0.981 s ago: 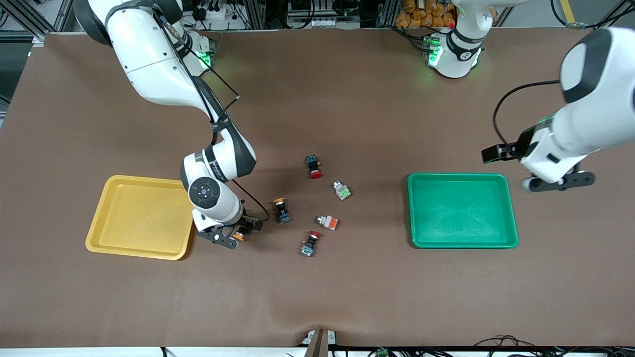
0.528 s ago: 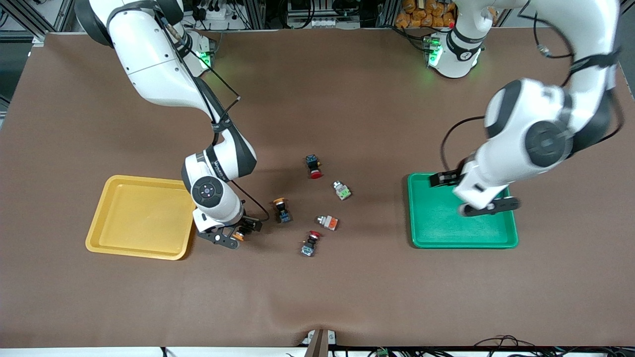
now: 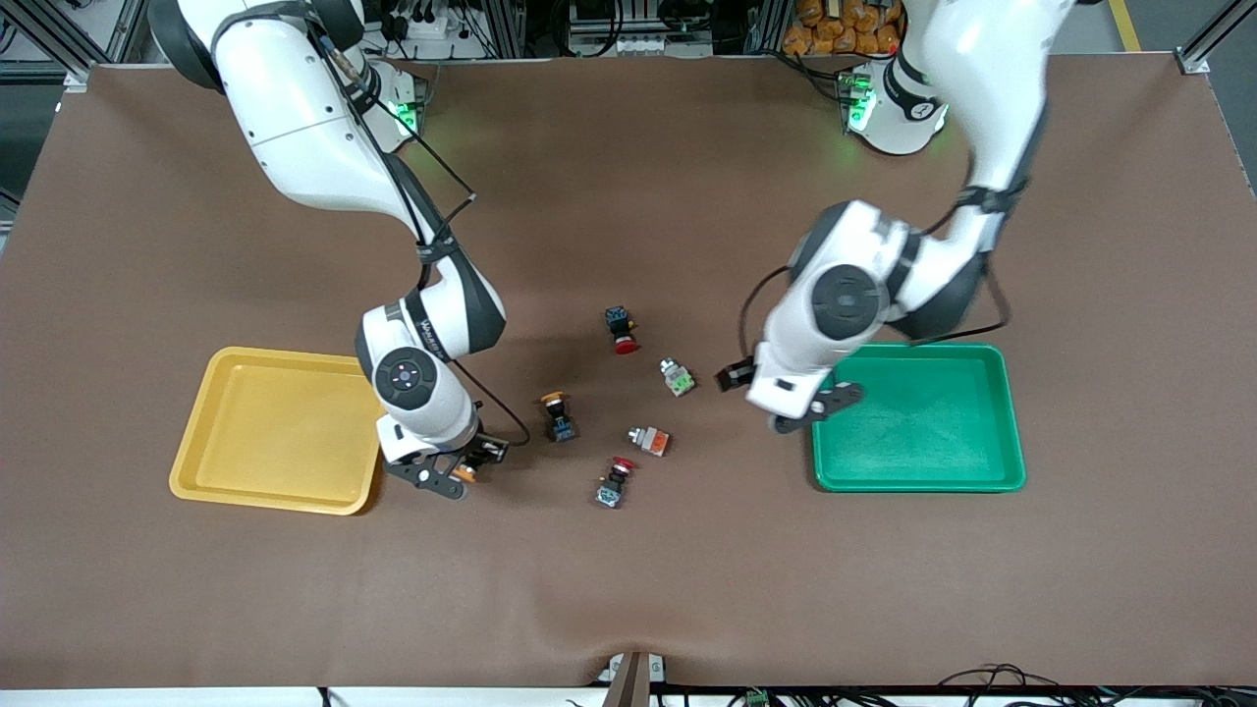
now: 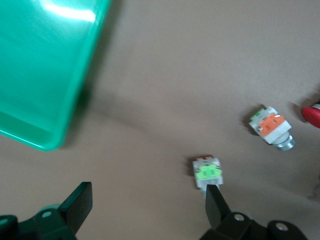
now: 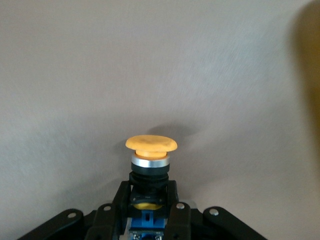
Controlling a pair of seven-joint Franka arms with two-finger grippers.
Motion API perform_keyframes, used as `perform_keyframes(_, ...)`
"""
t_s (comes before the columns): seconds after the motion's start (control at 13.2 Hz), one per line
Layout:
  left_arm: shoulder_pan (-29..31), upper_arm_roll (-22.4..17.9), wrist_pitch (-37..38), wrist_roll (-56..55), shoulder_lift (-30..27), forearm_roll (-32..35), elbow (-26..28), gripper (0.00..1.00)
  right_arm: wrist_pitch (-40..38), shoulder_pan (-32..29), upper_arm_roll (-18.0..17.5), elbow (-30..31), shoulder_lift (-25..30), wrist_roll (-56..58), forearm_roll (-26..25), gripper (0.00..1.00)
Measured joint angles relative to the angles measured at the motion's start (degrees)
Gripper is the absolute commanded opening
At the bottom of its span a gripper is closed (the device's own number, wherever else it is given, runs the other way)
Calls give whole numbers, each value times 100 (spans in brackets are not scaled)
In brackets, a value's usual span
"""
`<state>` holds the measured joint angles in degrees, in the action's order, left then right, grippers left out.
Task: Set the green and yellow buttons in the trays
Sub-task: 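Lift the yellow button with the right gripper while the left gripper reaches, then lower the yellow button into the yellow tray while the left gripper grasps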
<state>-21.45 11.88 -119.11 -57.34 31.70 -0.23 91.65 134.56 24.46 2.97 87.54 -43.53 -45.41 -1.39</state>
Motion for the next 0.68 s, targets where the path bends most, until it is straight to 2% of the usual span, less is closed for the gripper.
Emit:
perform_keyframes(0.23, -302, -12, -320, -702, 407, 0, -136, 100, -326, -217, 129, -70, 474, 269, -14, 0)
perform_keyframes(0.53, -611, -49, -495, -1408, 765, 0, -568, 100, -1149, -1115, 159, -75, 1118, 1583, -21, 0)
perform_keyframes(0.6, -644, -55, -586, -1498, 821, 0, -595, 100, -1306, -1370, 162, -64, 1177, 1927, -22, 6)
perform_keyframes(0.68, -677, -59, -733, -1619, 886, 25, -597, 100, -1467, -1630, 162, -53, 1187, 2306, -22, 19)
